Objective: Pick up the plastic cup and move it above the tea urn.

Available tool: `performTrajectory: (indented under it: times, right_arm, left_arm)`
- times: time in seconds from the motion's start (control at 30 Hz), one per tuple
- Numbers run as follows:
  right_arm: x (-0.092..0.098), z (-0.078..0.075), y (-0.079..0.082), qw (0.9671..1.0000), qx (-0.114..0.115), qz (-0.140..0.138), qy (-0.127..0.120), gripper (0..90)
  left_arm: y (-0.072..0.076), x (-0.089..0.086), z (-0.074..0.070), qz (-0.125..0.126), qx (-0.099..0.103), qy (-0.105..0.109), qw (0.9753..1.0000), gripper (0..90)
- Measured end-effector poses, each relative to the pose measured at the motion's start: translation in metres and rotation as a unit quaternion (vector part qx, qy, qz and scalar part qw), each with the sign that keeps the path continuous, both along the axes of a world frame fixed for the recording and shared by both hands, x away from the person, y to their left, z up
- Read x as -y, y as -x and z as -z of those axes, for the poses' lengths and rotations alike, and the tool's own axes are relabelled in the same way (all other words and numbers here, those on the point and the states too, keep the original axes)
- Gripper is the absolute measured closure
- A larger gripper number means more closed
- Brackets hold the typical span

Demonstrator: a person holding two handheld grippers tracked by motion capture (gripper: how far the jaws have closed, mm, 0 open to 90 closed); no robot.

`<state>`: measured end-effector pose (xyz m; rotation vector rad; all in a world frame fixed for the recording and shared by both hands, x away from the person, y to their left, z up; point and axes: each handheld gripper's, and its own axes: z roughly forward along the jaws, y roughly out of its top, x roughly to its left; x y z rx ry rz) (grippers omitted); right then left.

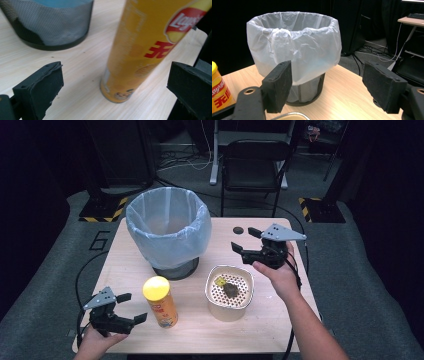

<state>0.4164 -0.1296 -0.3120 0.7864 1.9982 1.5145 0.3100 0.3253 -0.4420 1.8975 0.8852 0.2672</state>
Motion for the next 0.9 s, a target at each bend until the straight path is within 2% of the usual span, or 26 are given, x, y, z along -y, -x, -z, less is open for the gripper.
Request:
performTrajectory:
  times: [0.03,0.07,0.1,0.23,0.27,0.3,0.33,0.37,0.4,0.6,0.63,0.67,0.7,0.73,0.77,0.83,0.9]
  right_arm:
    - [0.002,0.001,0.001,1.0000,-0.002,0.002,0.000,23.6]
    - [0.004,0.003,0.002,1.0000,-0.003,0.004,-0.002,23.6]
    - [0.006,0.004,0.002,1.0000,-0.003,0.004,-0.002,23.6]
    - [0.013,0.010,0.004,0.9999,-0.007,0.010,-0.006,23.6]
    - [0.016,0.013,0.004,0.9998,-0.009,0.014,-0.010,23.6]
    - [0.017,0.014,0.004,0.9998,-0.012,0.014,-0.012,23.6]
    - [0.019,0.016,0.004,0.9998,-0.011,0.014,-0.010,23.6]
    - [0.021,0.017,0.005,0.9997,-0.011,0.017,-0.011,23.6]
    - [0.023,0.019,0.005,0.9997,-0.011,0.018,-0.011,23.6]
    - [0.037,0.028,0.008,0.9990,-0.021,0.033,-0.020,23.6]
    - [0.038,0.029,0.008,0.9990,-0.021,0.035,-0.020,23.7]
    - [0.040,0.030,0.009,0.9987,-0.025,0.038,-0.022,23.7]
    - [0.042,0.031,0.009,0.9988,-0.025,0.037,-0.021,23.7]
    - [0.043,0.033,0.009,0.9986,-0.026,0.039,-0.023,23.7]
    - [0.044,0.035,0.010,0.9986,-0.027,0.040,-0.023,23.7]
    - [0.046,0.038,0.010,0.9985,-0.027,0.041,-0.025,23.7]
    - [0.048,0.042,0.011,0.9982,-0.031,0.043,-0.028,23.7]
  left_arm:
    - [-0.001,0.004,0.000,0.016,0.002,-0.010,0.9998,0.1]
    - [-0.001,0.007,0.001,0.019,0.004,-0.011,0.9997,0.1]
    - [-0.002,0.011,0.002,0.031,0.011,-0.024,0.9992,0.1]
    - [-0.004,0.027,0.008,0.052,0.008,-0.031,0.9981,0.2]
    - [-0.004,0.030,0.009,0.049,0.004,-0.027,0.9984,0.2]
    - [-0.005,0.031,0.009,0.054,0.005,-0.033,0.9980,0.2]
    - [-0.006,0.034,0.010,0.053,0.001,-0.026,0.9982,0.3]
    - [-0.008,0.035,0.011,0.057,0.004,-0.032,0.9978,0.4]
    - [-0.008,0.038,0.012,0.051,0.003,-0.028,0.9983,0.4]
    - [-0.014,0.046,0.016,0.061,0.004,-0.030,0.9977,1.1]
    - [-0.014,0.049,0.018,0.055,0.000,-0.021,0.9983,1.2]
    - [-0.015,0.049,0.018,0.058,0.006,-0.029,0.9979,1.3]
    - [-0.015,0.051,0.020,0.054,-0.001,-0.022,0.9983,1.5]
    - [-0.016,0.051,0.021,0.055,0.009,-0.030,0.9980,1.7]
    - [-0.016,0.051,0.022,0.054,0.008,-0.027,0.9982,2.0]
    - [-0.018,0.051,0.024,0.058,0.012,-0.024,0.9979,4.2]
    - [-0.016,0.053,0.027,0.051,0.005,-0.021,0.9984,7.4]
